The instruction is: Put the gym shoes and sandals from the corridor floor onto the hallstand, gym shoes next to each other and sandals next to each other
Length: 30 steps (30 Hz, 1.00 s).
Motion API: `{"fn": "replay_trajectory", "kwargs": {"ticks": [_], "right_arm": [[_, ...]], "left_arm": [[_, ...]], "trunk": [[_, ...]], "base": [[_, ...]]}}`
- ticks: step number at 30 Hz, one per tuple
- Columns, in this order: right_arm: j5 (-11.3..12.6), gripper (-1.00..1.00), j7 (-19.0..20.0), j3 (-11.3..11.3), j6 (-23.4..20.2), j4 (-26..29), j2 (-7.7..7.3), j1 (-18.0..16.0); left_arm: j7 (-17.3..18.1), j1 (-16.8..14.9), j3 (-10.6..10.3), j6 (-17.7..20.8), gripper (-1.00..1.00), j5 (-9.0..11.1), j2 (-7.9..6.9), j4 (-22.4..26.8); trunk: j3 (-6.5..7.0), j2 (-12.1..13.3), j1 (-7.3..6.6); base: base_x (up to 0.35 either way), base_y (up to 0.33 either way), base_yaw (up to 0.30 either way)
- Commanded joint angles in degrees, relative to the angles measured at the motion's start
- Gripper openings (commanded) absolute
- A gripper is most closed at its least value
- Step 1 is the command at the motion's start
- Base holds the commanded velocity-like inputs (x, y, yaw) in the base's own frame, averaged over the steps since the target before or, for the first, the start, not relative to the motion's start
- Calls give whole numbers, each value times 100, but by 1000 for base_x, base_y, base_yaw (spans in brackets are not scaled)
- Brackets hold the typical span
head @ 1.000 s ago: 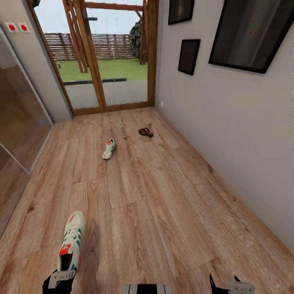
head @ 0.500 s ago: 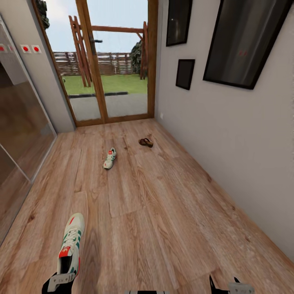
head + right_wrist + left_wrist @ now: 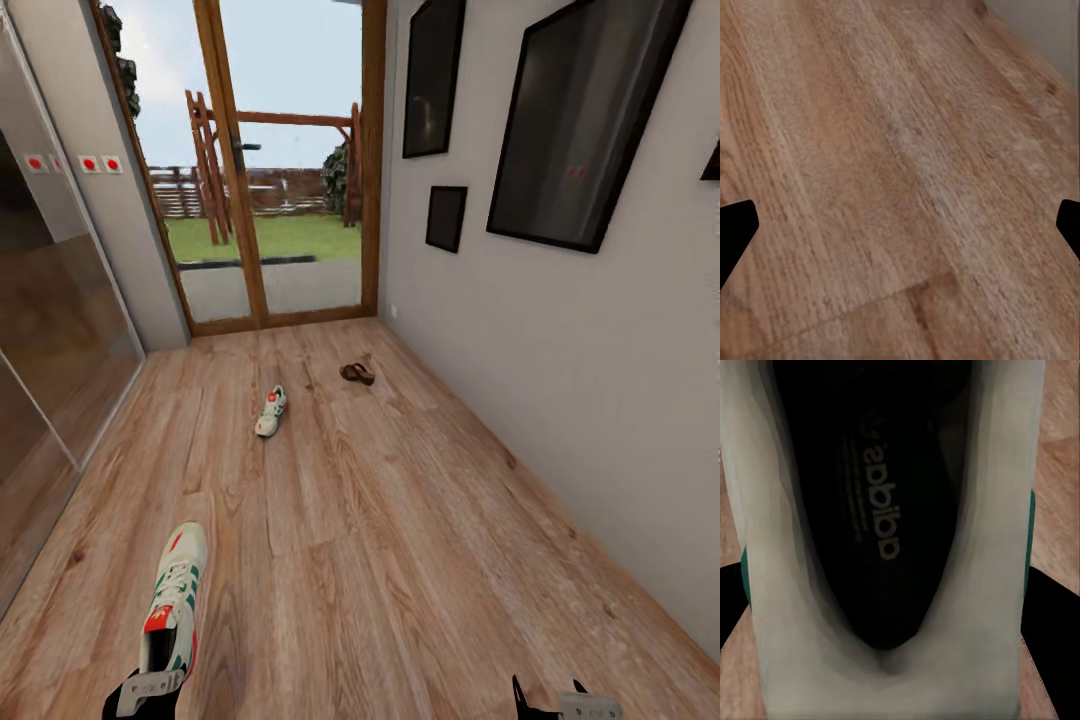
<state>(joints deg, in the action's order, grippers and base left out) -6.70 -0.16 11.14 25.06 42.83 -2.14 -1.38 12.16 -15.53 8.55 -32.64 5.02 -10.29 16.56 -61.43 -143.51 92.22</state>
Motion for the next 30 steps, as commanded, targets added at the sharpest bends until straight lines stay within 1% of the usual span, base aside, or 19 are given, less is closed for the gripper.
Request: {"fn": "replay_trajectory", "kwargs": {"ticks": [1, 16, 21, 30], "right_arm": [[-59, 100, -2, 19, 16, -3, 3, -3], [-60, 100, -2, 5, 16, -110, 3, -3], [-59, 100, -2, 3, 10, -116, 8, -3], [-66, 100, -7, 2, 8, -117, 74, -3]], "left_arm": [[57, -3, 15, -5, -100, 51, 0, -6], [52, -3, 15, -6, -100, 51, 0, -31], [51, -1, 19, -6, -100, 51, 0, -41], [53, -1, 18, -6, -100, 52, 4, -50]], "trunk": [[27, 0, -3], [495, 20, -42], [629, 27, -55], [797, 388, -253]], "base": [[0, 0, 0], [0, 0, 0], [0, 0, 0], [0, 0, 0]]}}
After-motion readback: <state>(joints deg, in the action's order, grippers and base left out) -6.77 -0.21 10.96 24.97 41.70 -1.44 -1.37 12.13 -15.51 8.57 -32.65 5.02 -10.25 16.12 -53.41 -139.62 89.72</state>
